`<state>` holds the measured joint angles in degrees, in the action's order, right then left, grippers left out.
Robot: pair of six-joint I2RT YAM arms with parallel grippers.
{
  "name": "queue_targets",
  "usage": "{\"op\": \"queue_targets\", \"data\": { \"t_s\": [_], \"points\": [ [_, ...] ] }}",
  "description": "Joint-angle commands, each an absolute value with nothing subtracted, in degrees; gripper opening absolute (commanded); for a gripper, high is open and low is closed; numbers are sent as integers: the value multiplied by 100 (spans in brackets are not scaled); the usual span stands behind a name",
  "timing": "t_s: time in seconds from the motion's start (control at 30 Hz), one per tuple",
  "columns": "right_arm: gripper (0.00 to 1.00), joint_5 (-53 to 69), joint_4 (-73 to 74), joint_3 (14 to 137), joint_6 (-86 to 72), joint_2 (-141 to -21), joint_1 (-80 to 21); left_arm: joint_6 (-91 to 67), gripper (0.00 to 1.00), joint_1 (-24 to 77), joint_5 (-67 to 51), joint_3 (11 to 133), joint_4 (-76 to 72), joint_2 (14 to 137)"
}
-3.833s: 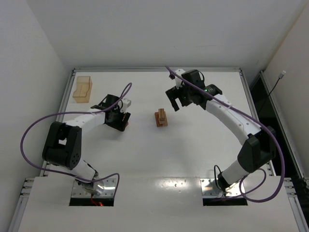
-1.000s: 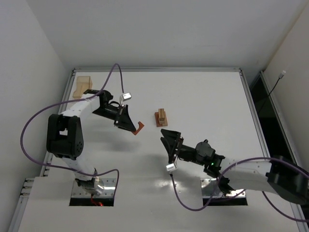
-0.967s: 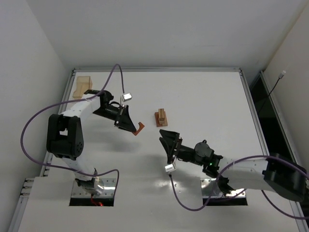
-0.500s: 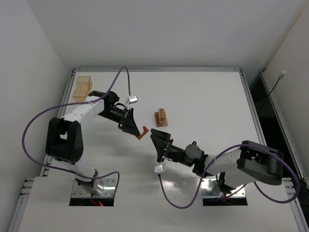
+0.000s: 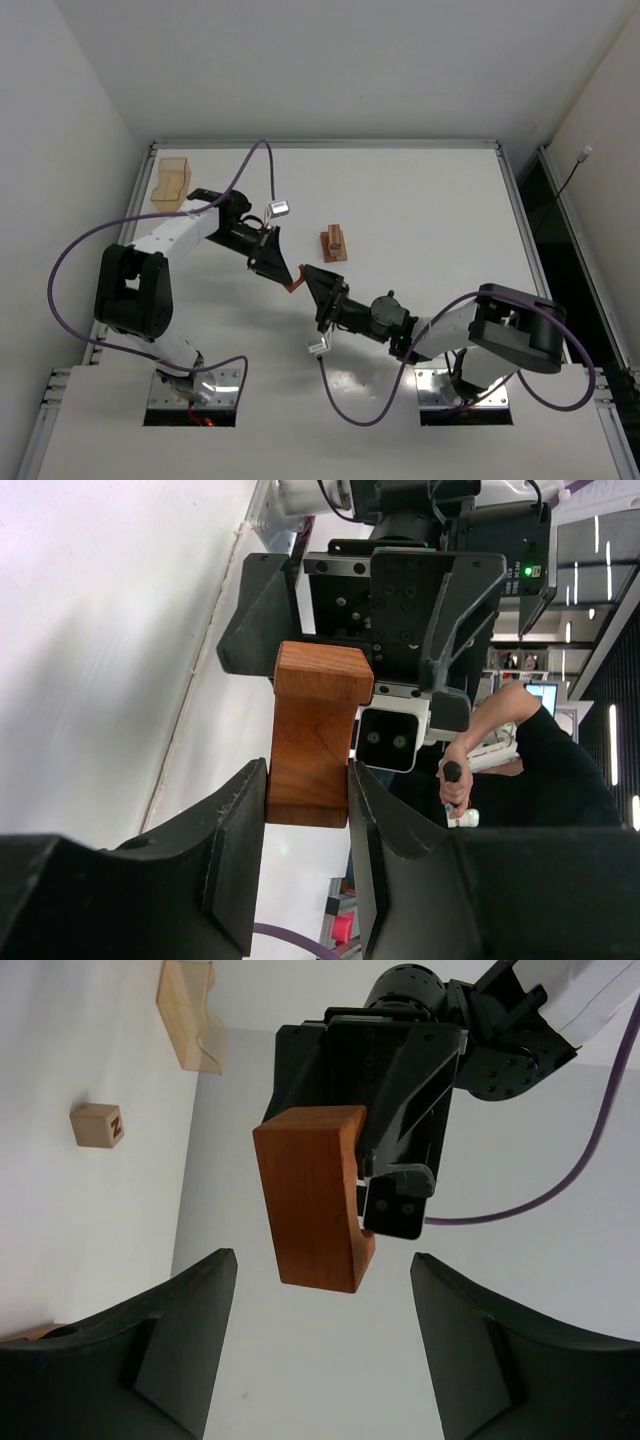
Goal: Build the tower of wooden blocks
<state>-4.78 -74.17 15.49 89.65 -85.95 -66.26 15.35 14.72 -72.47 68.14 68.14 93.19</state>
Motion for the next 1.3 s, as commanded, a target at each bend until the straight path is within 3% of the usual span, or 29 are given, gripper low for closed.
{"op": "queue_targets", "data": {
  "t_s": [0.0, 0.13, 0.27, 0.37, 0.4, 0.47, 0.53, 0.63, 0.67, 0.73, 0.77, 1.03, 1.2, 1.27],
  "points": [
    [67, -545, -8508, 1767, 8947, -8718, -6671, 1591, 0, 1564, -7506, 6855, 6882, 9018],
    [60, -545, -8569, 1819, 8947, -8780, -6671, 1591, 0, 1564, -7506, 6855, 6882, 9018],
    [47, -545, -8622, 1934, 8947, -8894, -6671, 1591, 0, 1564, -7506, 6855, 6882, 9018],
    [26, -545, -8753, 1934, 8947, -8895, -6671, 1591, 0, 1564, -7506, 6855, 6882, 9018],
    [12, -545, -8754, 1934, 8947, -8895, -6671, 1591, 0, 1564, -7506, 6855, 6882, 9018],
    [2, -545, -8885, 1934, 8947, -8947, -6724, 1591, 0, 1564, -7506, 6855, 6882, 9018],
    [0, -545, -8973, 1934, 8947, -8947, -6724, 1591, 0, 1564, -7506, 6855, 6882, 9018],
    [0, -545, -9087, 1934, 8947, -9000, -6724, 1407, 29, 1564, -7506, 6733, 6654, 8895],
    [0, -545, -9088, 1934, 8947, -9000, -6776, 1354, 59, 1512, -7506, 6732, 6584, 8895],
    [0, -545, -9088, 1881, 8947, -8938, -6776, 1153, 78, 1328, -7628, 6461, 6294, 8754],
    [0, -545, -9088, 1881, 8947, -8938, -6776, 1012, 97, 1266, -7629, 6356, 6128, 8632],
    [0, -1062, -9018, 1662, 8790, -8588, -7048, -287, 100, 634, -7157, 5512, 4556, 7684],
    [0, -3043, -7728, 2046, 7607, -7964, -7356, -1177, 100, 317, -5033, 5090, 3526, 6603],
    [0, -3880, -6212, 2815, 6886, -7849, -7278, -1379, 100, 316, -4189, 4896, 3262, 6085]
  ]
}}
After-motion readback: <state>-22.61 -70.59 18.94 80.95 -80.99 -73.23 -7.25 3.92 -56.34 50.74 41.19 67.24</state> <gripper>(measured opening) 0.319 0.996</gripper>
